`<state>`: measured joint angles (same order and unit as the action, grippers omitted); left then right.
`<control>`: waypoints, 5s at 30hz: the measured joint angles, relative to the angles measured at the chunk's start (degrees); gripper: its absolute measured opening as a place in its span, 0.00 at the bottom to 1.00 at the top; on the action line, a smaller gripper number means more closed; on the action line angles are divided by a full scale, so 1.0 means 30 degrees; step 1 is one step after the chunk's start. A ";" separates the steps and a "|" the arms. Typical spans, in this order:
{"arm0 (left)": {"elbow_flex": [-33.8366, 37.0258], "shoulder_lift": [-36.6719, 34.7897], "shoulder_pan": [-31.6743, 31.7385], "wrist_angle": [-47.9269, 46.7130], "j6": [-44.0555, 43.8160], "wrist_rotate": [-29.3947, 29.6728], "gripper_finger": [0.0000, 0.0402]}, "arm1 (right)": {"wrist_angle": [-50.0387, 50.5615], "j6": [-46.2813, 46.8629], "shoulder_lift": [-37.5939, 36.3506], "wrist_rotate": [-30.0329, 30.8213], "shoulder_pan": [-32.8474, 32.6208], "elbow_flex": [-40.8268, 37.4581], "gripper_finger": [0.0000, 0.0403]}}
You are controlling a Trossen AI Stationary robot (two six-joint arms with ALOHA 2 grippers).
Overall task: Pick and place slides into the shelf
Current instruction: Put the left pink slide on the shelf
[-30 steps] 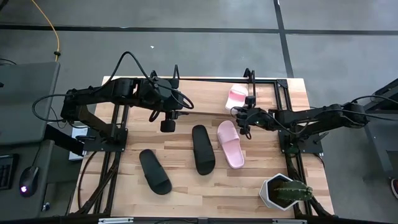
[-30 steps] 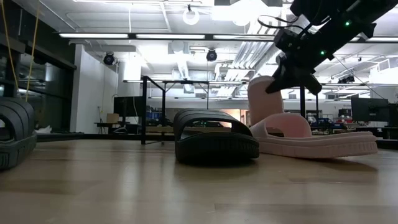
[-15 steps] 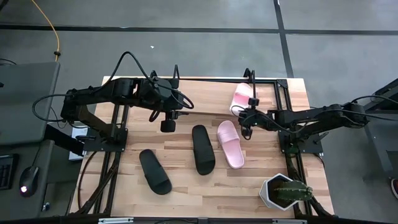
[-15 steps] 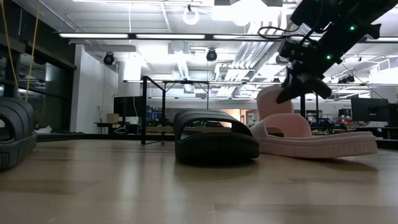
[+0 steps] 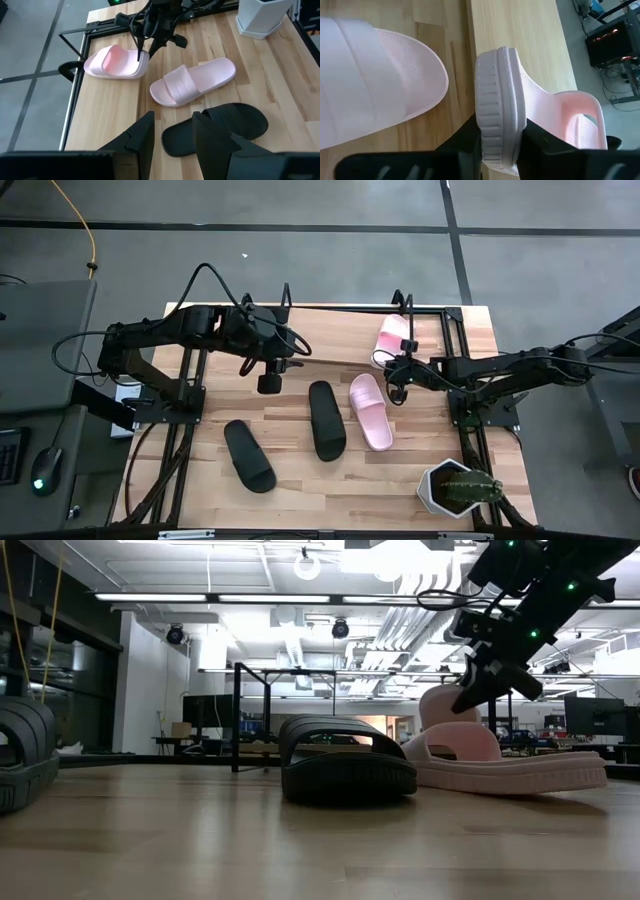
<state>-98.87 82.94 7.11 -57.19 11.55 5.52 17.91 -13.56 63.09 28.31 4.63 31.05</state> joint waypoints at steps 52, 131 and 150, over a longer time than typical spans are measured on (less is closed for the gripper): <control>0.0000 0.0007 -0.0007 0.0002 -0.0160 -0.0002 0.29 | 0.5123 0.6934 -0.0021 -0.1889 0.2859 0.0920 0.60; 0.0000 0.0223 -0.0001 0.0024 -0.0168 -0.0073 0.29 | 0.2675 0.7096 0.2508 -0.3869 0.2956 0.1749 0.00; 0.0007 0.0219 -0.0007 0.0007 -0.0168 -0.0073 0.29 | 0.6948 0.9955 0.2457 -0.1734 0.2716 0.4029 0.00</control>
<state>-98.85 83.59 7.09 -57.17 11.05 5.30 38.75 16.30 70.46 23.10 12.78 43.13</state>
